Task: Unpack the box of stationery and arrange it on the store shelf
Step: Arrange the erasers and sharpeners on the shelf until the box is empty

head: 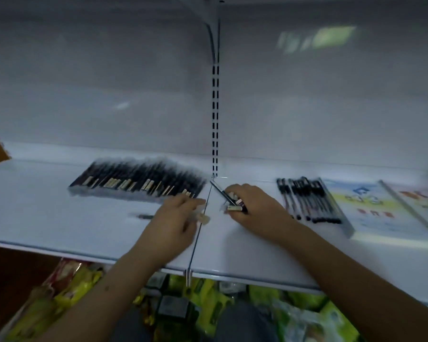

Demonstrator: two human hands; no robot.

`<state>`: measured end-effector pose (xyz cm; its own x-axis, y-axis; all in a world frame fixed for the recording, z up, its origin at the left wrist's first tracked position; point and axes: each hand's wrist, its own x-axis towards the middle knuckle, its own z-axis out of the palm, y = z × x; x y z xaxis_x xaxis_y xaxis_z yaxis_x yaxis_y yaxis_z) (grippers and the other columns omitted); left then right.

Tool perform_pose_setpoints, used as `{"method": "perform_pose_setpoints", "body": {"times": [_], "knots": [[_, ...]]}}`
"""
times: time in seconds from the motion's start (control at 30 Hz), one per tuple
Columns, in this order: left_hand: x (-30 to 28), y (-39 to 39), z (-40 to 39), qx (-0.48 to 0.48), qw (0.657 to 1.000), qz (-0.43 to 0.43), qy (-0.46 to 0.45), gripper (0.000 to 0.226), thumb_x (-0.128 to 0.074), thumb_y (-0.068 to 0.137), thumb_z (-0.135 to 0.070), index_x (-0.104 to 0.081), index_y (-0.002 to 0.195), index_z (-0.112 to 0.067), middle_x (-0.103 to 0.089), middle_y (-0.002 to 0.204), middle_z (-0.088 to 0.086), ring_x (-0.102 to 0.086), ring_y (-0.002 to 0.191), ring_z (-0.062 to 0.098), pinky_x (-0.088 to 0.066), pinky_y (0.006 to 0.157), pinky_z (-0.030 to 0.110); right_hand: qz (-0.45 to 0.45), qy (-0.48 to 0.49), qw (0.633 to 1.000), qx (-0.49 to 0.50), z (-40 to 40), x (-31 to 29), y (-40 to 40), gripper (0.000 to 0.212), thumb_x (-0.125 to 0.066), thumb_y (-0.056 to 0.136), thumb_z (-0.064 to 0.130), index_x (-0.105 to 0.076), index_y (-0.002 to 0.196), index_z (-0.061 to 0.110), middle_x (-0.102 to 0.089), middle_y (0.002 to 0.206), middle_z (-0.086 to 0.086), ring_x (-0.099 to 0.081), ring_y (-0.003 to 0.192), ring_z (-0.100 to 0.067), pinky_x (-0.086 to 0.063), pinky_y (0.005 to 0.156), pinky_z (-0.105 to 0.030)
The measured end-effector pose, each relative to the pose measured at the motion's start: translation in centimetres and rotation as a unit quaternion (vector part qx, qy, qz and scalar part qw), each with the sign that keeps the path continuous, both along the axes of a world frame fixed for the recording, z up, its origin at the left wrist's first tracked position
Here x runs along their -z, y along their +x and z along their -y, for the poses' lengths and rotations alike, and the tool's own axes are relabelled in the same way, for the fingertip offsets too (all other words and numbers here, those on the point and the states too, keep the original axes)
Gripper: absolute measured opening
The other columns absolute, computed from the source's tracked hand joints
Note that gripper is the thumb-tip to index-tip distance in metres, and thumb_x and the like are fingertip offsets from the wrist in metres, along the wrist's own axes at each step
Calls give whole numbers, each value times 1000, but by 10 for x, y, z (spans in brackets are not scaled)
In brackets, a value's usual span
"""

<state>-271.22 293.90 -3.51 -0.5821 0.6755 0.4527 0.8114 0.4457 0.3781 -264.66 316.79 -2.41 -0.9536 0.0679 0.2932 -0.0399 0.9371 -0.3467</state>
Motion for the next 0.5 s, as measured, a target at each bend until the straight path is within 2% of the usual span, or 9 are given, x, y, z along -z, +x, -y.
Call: {"method": "perform_pose_setpoints", "body": {"times": [0.1,0.2,0.27,0.33,0.43,0.5], "knots": [[-3,-1,4,-2,999,48,1,43,-63,93,-25,-53,135,-30,-46,120,-15,-45,111,4,-42,92,19,-65,17,997,-23,0,11,-1,68,-59,83,52,-39,144,30,-49,131,4,-47,115,-17,-46,95,-37],[-6,0,12,10,998,62,-16,48,-68,90,-36,-52,135,-35,-47,123,-17,-42,115,0,-35,96,14,-43,18,998,-48,-5,10,2,90,-55,74,70,-25,152,34,-39,144,4,-39,129,-19,-38,106,-41],[-7,-5,21,6,998,60,-19,48,-70,87,-41,-54,133,-36,-47,124,-20,-41,116,-2,-36,100,17,-17,6,999,-49,-7,4,5,99,-56,69,77,-18,153,39,-33,150,8,-31,136,-16,-31,112,-44],[-9,-10,32,-6,998,53,-23,48,-69,86,-47,-55,131,-39,-47,123,-23,-39,117,-1,-36,100,23,0,-3,999,-52,-9,-2,7,104,-64,68,75,-16,153,39,-29,153,8,-25,140,-16,-27,115,-47],[-11,-14,50,-23,997,59,-42,56,-56,81,-62,-48,133,-45,-43,129,-22,-34,124,3,-31,100,31,19,-27,997,-65,-9,-7,11,107,-73,66,70,-12,152,46,-19,158,8,-16,145,-16,-22,118,-48],[-11,-18,63,-41,996,64,-55,58,-49,78,-63,-47,133,-44,-42,132,-20,-31,127,7,-29,99,35,30,-44,995,-88,-10,-8,14,105,-72,65,71,-10,148,56,-7,161,12,-8,147,-14,-17,119,-43]]}}
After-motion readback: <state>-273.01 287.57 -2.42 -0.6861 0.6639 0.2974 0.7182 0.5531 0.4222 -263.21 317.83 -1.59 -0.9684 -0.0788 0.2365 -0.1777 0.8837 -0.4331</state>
